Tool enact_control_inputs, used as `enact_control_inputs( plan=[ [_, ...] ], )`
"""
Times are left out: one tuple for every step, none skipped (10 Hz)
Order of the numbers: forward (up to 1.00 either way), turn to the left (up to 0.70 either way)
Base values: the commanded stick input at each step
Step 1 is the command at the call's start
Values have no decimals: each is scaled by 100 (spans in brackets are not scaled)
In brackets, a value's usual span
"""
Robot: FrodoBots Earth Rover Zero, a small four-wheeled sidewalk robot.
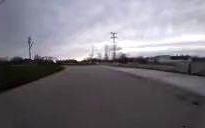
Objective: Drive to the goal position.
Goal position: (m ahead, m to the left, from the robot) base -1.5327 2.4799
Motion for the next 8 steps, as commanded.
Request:
enact_control_inputs(
  plan=[
    [100, 0],
    [100, 0],
    [100, 2],
    [100, 13],
    [100, 37],
    [100, 31],
    [100, 0],
    [100, 0]
  ],
)
